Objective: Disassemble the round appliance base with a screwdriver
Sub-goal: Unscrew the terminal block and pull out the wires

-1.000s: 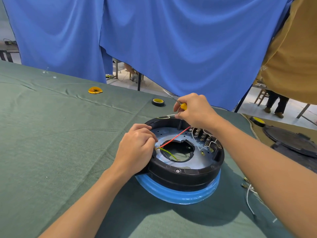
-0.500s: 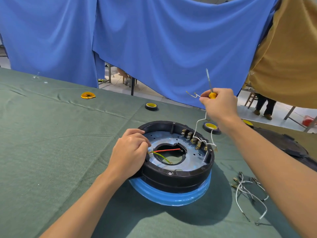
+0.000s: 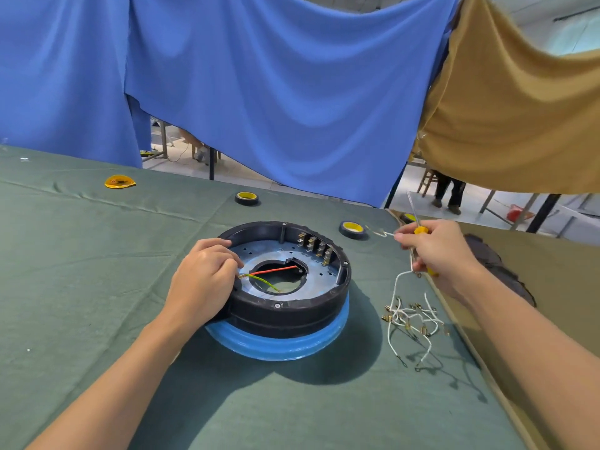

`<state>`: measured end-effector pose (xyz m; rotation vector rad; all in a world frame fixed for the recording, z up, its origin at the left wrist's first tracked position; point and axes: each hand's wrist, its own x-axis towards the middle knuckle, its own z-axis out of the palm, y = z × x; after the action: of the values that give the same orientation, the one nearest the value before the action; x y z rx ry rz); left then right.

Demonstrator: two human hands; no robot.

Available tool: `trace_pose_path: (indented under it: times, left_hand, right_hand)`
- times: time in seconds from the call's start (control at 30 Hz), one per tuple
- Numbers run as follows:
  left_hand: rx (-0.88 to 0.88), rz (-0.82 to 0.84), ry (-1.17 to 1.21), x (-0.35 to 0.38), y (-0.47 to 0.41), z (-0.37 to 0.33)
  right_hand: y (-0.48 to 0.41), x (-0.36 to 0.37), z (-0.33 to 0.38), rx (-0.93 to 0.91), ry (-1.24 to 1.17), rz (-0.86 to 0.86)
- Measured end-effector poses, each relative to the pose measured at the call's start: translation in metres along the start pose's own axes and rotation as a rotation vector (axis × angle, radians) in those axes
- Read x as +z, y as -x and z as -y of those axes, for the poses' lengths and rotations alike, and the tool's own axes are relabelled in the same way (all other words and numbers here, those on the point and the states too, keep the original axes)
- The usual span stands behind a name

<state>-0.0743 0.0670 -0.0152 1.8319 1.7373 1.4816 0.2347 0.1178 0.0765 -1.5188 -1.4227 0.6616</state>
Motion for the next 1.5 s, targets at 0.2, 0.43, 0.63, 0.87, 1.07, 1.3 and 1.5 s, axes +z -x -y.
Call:
trace_pose_path:
  times: [0.2, 0.43, 0.63, 0.87, 1.07, 1.3, 1.5]
  left_hand:
    - [-0.013, -0.019, 0.001, 0.0, 0.003, -0.002]
    - [-0.03, -0.036, 0.027, 0.0, 0.005, -0.006]
    - [-0.011, -0.045, 0.03, 0.0, 0.006, -0.005]
    - [-0.04, -0.022, 0.01, -0.002, 0.005, -0.005]
    - [-0.049, 0.059, -0.046, -0.007, 0.005, -0.001]
    - [-0.023, 0.014, -0.037, -0.006, 0.011, -0.005]
    - [-0.01, -0.009, 0.008, -0.004, 0.01, -0.004]
  right_hand:
    - [0.028, -0.023, -0.06, 0.203, -0.034, 0.055]
    - [0.033, -0.033, -0.091, 0.128, 0.345, 0.075]
    - [0.037, -0.027, -0.067, -0.03, 0.618, 0.01]
    - [0.069, 0.012, -0.01, -0.166, 0.436, 0.23]
    - [0.088, 0.048, 0.011, -0.445, 0.473, 0.439]
    - [0.092, 0.066, 0.02, -0.674, 0.558, 0.478]
    - [0.087, 0.069, 0.031, -0.77, 0.506, 0.518]
